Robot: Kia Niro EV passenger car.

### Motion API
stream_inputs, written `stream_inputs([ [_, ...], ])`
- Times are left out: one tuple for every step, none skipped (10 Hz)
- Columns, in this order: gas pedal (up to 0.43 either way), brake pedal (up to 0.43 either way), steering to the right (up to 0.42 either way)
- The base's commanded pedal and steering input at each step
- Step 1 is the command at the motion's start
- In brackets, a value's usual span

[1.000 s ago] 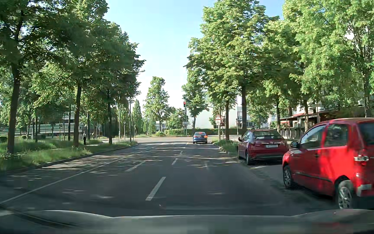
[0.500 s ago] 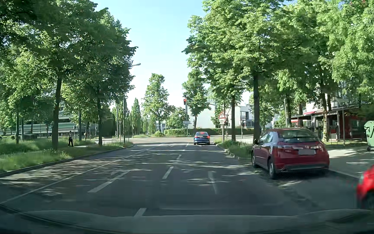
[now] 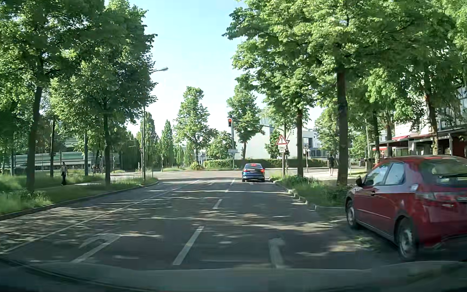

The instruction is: Follow the waypoints while adhering to traffic rules and regulations

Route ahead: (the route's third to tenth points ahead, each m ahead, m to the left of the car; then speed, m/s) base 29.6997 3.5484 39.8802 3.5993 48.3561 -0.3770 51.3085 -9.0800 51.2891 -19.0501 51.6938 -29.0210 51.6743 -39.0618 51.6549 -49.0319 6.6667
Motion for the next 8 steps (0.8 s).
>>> stream_inputs([
  [0.000, 0.000, -0.002],
  [0.000, 0.000, 0.003],
  [0.000, 0.000, 0.004],
  [0.000, 0.000, 0.004],
  [0.000, 0.000, 0.004],
  [0.000, 0.000, 0.004],
  [0.000, 0.000, 0.004],
  [0.000, 0.000, 0.004],
])
